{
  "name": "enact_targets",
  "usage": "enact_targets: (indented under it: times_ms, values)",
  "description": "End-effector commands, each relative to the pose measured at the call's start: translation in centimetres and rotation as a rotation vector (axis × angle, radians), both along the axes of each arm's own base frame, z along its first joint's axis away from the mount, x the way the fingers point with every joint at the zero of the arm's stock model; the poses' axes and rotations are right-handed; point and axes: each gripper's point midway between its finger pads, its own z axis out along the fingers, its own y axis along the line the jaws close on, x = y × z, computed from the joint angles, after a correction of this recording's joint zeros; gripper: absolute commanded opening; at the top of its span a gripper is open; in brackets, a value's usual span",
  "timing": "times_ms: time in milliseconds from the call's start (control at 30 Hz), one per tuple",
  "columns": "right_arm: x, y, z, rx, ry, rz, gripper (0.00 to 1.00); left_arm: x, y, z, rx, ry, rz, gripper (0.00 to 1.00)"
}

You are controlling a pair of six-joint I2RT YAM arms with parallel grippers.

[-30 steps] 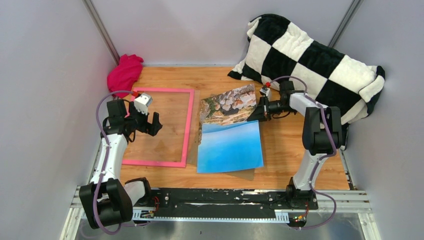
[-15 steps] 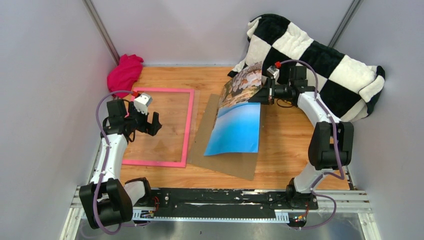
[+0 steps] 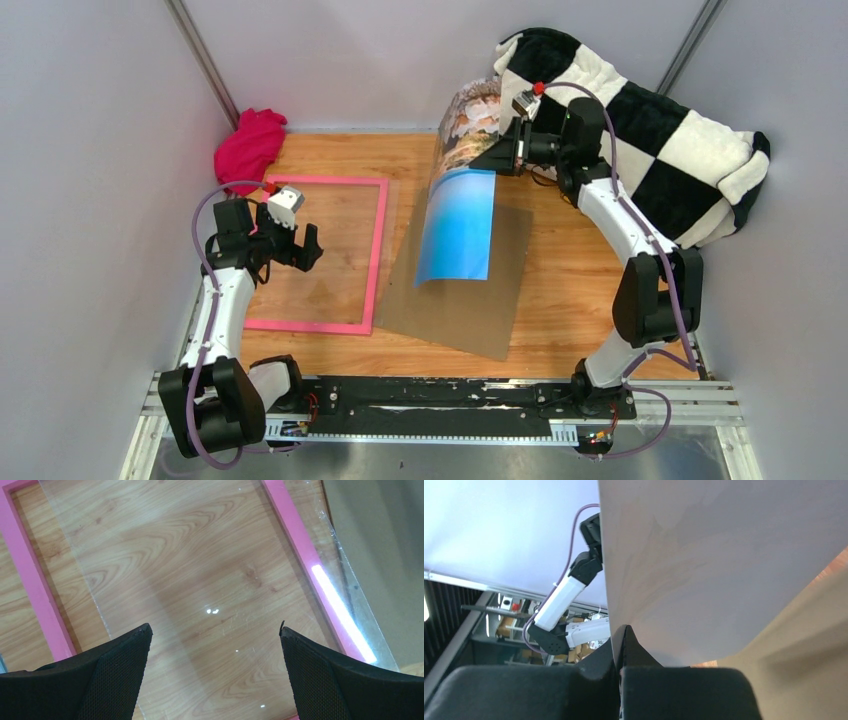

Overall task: Take the photo out of the frame
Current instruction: Place the photo in the photo frame.

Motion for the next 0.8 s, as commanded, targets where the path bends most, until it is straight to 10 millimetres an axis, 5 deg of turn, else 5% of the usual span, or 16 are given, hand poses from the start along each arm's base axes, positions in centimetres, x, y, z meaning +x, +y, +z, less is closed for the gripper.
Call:
enact_targets:
  times_ms: [0,167,300,400,567,767]
  values:
    - [-1.3,2.6,6.0,0.09,-0.11,0.055,0.0,-0.1,0.4,0.0,0.016,-0.013,0.007,1.0]
    - [-2.4,3.8,7.7,0.147,-0.136,0.076,0.0,0.0,0.4,0.0,0.019,-0.017,0.008,1.0]
    - [-1.9,4.8,5.3,0.126,-0.121,0.066,0.0,0.0,0.4,0.0,0.016,-0.014,0.008,1.0]
    - [0.1,5.1,0.4,0.062,-0.044,0.011,0.0,0.0,0.4,0.0,0.019,-0.019,0.007,1.0]
    - [2.5,5.2,-10.9,-0.066,0.128,-0.06,0.0,0.0,0.4,0.2,0.02,-0.023,0.007,1.0]
    - [1.9,4.8,-21.3,-0.215,0.275,-0.055,0.0,-0.1,0.4,0.1,0.02,-0.021,0.006,1.0]
